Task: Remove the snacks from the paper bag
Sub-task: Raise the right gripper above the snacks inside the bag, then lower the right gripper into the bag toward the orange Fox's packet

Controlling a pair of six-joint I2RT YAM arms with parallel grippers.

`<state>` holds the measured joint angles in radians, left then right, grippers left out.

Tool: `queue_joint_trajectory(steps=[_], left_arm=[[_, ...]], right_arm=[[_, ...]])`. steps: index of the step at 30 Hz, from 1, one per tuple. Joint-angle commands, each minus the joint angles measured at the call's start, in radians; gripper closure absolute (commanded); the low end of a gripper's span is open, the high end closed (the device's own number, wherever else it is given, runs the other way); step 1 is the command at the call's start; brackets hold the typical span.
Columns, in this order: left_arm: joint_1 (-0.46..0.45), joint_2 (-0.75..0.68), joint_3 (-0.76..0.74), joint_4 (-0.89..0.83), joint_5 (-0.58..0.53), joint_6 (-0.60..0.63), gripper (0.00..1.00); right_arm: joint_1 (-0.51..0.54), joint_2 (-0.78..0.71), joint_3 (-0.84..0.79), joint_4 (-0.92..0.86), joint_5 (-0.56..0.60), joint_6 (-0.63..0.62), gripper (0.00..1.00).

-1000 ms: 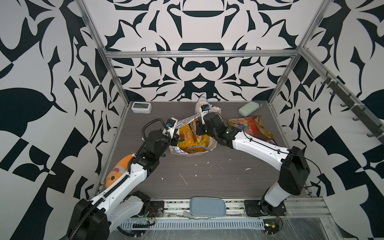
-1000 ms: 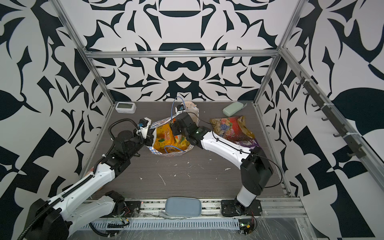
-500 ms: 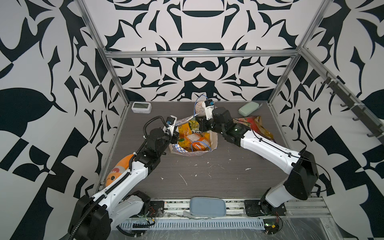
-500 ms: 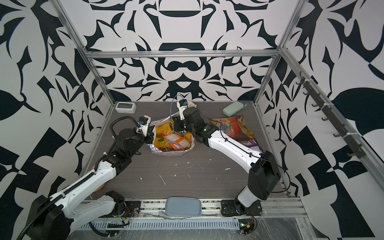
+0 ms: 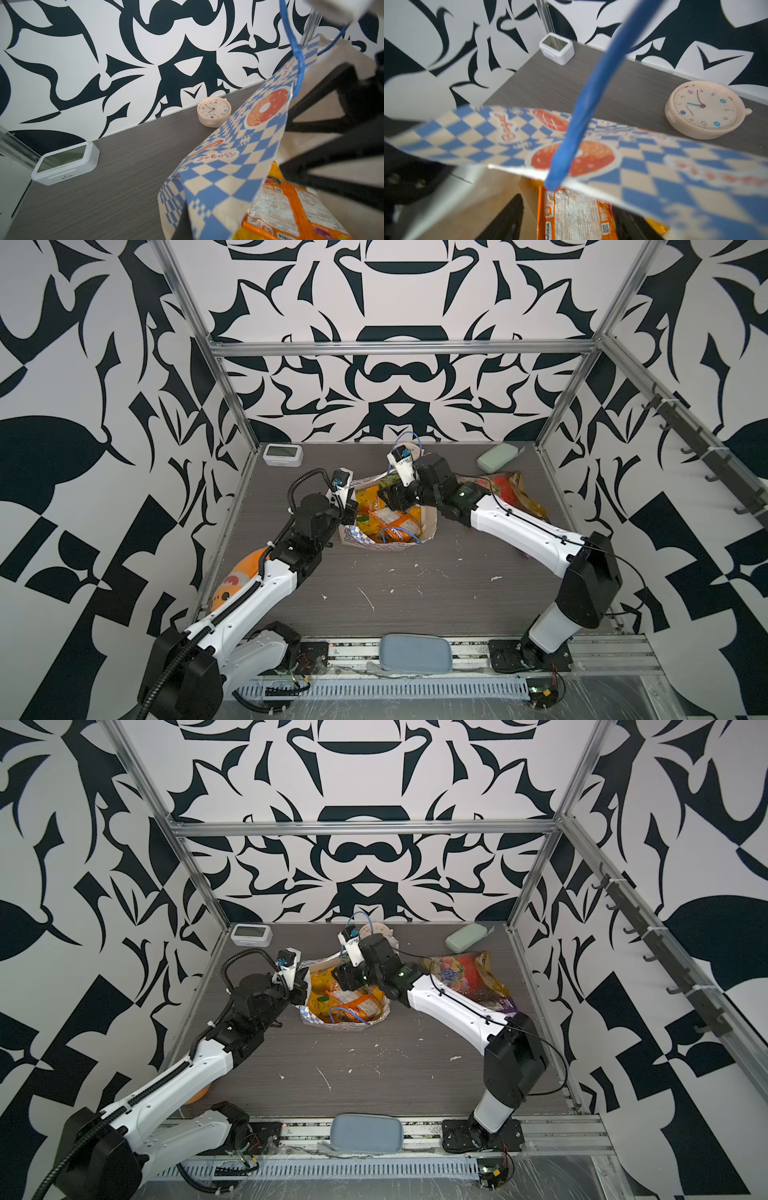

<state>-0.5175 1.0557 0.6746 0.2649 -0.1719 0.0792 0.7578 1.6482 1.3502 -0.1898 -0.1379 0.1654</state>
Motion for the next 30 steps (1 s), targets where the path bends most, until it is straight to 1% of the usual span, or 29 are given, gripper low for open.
queue_joint_trajectory(steps=[1,4,7,10,12,13,15,17,21,25,26,27,28,30], left_arm=[[-0.003,-0.029,0.019,0.112,0.014,0.013,1.0],[-0.004,-0.032,0.017,0.11,0.018,0.022,1.0],[-0.005,-0.028,0.019,0.109,0.017,0.027,1.0],[-0.004,-0.027,0.022,0.109,0.028,0.023,1.0],[-0.004,-0.029,0.021,0.113,0.028,0.019,1.0],[-0.004,-0.028,0.021,0.112,0.026,0.019,1.0],[-0.005,-0.031,0.019,0.111,0.025,0.022,1.0],[-0.005,-0.036,0.016,0.112,0.023,0.022,1.0],[-0.005,-0.037,0.013,0.112,0.015,0.03,1.0],[-0.004,-0.039,0.011,0.111,0.012,0.034,1.0],[-0.004,-0.04,0.011,0.11,0.011,0.033,1.0],[-0.004,-0.042,0.009,0.109,0.008,0.034,1.0],[-0.004,-0.043,0.008,0.108,0.007,0.035,1.0],[-0.004,-0.044,0.006,0.105,0.003,0.036,1.0]], right_arm=[[0.042,-0.037,-0.069,0.029,0.029,-0.097,0.26],[0.045,-0.021,-0.086,0.003,0.104,-0.087,0.24],[0.045,0.024,-0.059,-0.047,0.146,-0.086,0.21],[0.046,0.117,0.035,-0.143,0.165,-0.087,0.16],[0.045,0.187,0.115,-0.225,0.17,-0.096,0.09],[0.046,0.215,0.139,-0.237,0.181,-0.093,0.06],[0.047,0.242,0.15,-0.23,0.206,-0.085,0.05],[0.046,0.263,0.155,-0.215,0.231,-0.075,0.07],[0.048,0.317,0.199,-0.225,0.297,-0.071,0.28],[0.047,0.329,0.193,-0.191,0.319,-0.063,0.58],[0.048,0.327,0.193,-0.188,0.32,-0.063,0.67],[0.047,0.322,0.191,-0.182,0.322,-0.061,0.8],[0.048,0.316,0.187,-0.175,0.32,-0.06,0.86],[0.047,0.307,0.188,-0.173,0.32,-0.068,0.87]])
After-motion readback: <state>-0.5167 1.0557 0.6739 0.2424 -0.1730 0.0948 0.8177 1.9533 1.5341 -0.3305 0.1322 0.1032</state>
